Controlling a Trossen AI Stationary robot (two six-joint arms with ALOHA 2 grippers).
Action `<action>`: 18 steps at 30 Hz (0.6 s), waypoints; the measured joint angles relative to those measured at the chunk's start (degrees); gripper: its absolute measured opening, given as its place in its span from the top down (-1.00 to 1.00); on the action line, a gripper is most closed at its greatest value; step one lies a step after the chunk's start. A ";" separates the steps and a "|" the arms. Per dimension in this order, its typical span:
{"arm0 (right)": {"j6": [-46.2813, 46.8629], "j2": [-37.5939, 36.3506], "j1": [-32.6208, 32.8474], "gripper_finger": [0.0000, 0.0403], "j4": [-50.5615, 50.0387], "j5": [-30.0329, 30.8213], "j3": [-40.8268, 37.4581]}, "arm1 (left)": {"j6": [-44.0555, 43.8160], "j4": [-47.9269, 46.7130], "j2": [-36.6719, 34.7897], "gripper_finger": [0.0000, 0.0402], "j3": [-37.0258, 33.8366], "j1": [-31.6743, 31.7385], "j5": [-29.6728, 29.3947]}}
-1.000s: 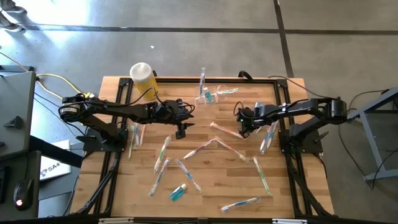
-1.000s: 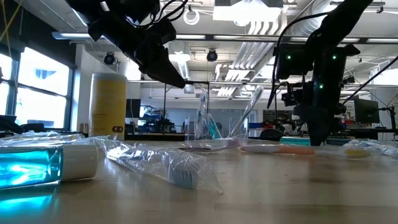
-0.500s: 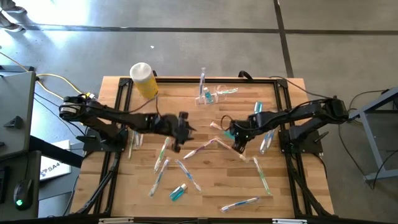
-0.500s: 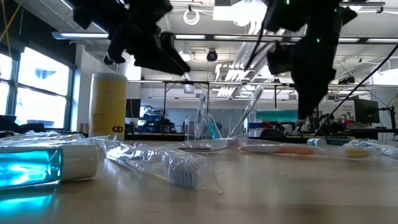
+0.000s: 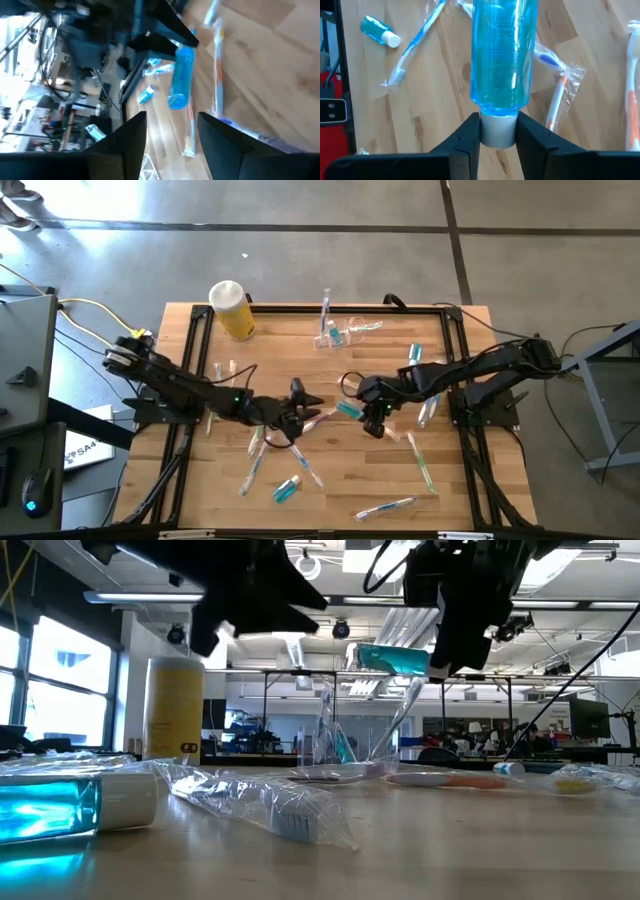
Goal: Pick & Place toothbrushing station
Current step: Put the blue mouthwash bottle into the transparent organizer
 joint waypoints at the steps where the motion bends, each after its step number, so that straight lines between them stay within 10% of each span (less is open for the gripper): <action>1: -0.02 -0.01 -0.10 0.57 0.08 0.07 0.00 | 0.99 1.81 1.19 0.15 -0.07 0.02 -0.52; 18: -1.87 -0.01 -1.07 0.57 0.59 1.23 0.00 | 14.34 15.36 16.21 0.15 7.80 0.07 -5.14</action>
